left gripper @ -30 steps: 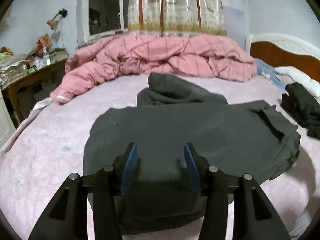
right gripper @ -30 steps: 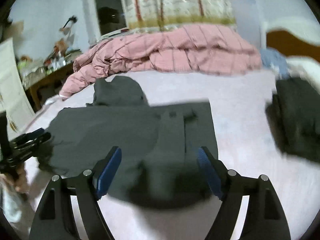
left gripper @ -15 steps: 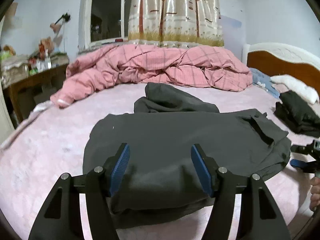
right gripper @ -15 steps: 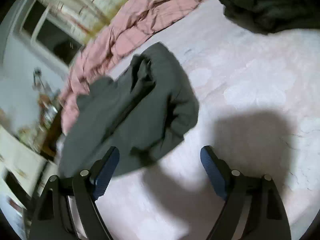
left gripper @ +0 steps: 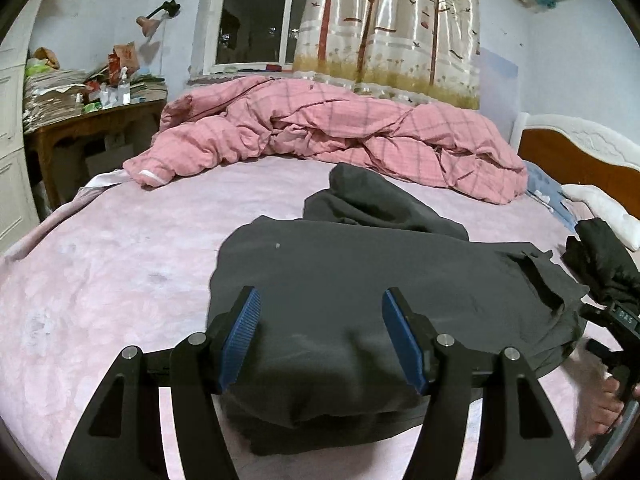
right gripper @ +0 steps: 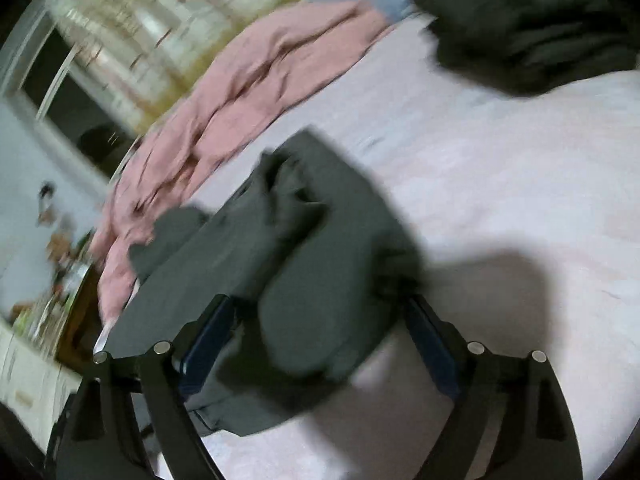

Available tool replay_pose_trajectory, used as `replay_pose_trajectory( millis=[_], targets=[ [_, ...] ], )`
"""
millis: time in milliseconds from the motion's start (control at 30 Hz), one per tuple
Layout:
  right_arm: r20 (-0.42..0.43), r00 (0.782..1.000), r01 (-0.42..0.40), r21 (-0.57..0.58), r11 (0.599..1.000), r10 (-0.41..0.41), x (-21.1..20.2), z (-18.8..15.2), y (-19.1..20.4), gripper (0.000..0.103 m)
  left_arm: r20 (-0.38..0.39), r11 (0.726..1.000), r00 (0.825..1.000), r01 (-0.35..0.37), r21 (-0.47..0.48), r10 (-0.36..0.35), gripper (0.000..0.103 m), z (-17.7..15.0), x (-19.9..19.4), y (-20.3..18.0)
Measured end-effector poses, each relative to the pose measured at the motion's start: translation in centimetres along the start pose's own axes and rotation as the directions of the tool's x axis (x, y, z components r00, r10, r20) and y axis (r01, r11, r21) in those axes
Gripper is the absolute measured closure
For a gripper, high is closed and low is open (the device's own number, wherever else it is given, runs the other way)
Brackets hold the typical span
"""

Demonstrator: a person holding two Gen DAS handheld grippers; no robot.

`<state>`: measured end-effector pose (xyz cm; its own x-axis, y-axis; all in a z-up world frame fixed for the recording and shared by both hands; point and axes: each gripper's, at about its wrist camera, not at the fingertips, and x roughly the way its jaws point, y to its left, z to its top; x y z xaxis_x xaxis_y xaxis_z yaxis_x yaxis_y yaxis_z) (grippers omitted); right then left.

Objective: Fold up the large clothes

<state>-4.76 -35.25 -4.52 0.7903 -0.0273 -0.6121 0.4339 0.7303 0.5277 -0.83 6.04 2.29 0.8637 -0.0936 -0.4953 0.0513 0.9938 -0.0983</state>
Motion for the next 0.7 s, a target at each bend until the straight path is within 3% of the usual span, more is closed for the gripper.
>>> replay_pose_trajectory(
  millis=[67, 100, 200, 267, 300, 333, 467, 533, 633, 700],
  targets=[
    [0.028, 1.000, 0.013, 0.010, 1.000, -0.013, -0.1, 0.6, -1.1, 0.014, -0.002, 1.000, 1.000, -0.004, 0.003, 0.004, 0.041, -0.1, 0.1, 0.2],
    [-0.012, 1.000, 0.003, 0.011, 1.000, -0.003, 0.7, 1.3, -1.8, 0.014, -0.007, 1.000, 1.000, -0.005, 0.002, 0.005, 0.041, -0.3, 0.2, 0.3],
    [-0.130, 0.980, -0.145, 0.061, 0.988, 0.152, 3.1, 3.5, -3.5, 0.011, -0.026, 1.000, 1.000, -0.002, -0.011, 0.002, 0.041, -0.4, 0.7, 0.4],
    [-0.181, 0.954, -0.229, 0.078, 0.970, 0.239, 3.7, 4.0, -3.4, 0.011, -0.037, 1.000, 0.999, 0.003, -0.021, -0.004, 0.041, -0.4, 1.0, 0.5],
    [-0.244, 0.920, -0.298, 0.077, 0.951, 0.308, 4.5, 4.1, -2.9, 0.011, -0.043, 1.000, 0.999, 0.007, -0.027, -0.008, 0.041, -0.4, 1.1, 0.6],
    [-0.286, 0.904, -0.314, 0.058, 0.948, 0.317, 5.1, 4.0, -2.4, 0.011, -0.046, 0.999, 0.999, 0.007, -0.033, -0.008, 0.041, -0.4, 1.3, 0.5],
    [-0.268, 0.920, -0.290, 0.020, 0.957, 0.285, 6.1, 4.3, -1.4, 0.010, -0.040, 1.000, 0.999, -0.001, -0.031, 0.000, 0.038, -0.5, 1.3, 0.0],
    [-0.181, 0.936, -0.287, 0.099, 0.953, 0.301, 6.7, 5.4, -2.4, 0.011, -0.028, 0.999, 1.000, -0.015, -0.028, 0.014, 0.034, -0.6, 1.2, -0.2],
    [-0.154, 0.928, -0.295, 0.248, 0.923, 0.338, 7.7, 6.7, -4.0, 0.011, 0.027, 0.995, 0.995, -0.099, -0.014, 0.099, 0.021, -1.4, 1.3, -0.5],
    [-0.162, 0.907, -0.342, 0.251, 0.906, 0.388, 7.6, 6.9, -3.8, 0.011, 0.030, 0.994, 0.994, -0.109, -0.004, 0.109, 0.019, -2.2, 2.0, -0.6]
  ],
)
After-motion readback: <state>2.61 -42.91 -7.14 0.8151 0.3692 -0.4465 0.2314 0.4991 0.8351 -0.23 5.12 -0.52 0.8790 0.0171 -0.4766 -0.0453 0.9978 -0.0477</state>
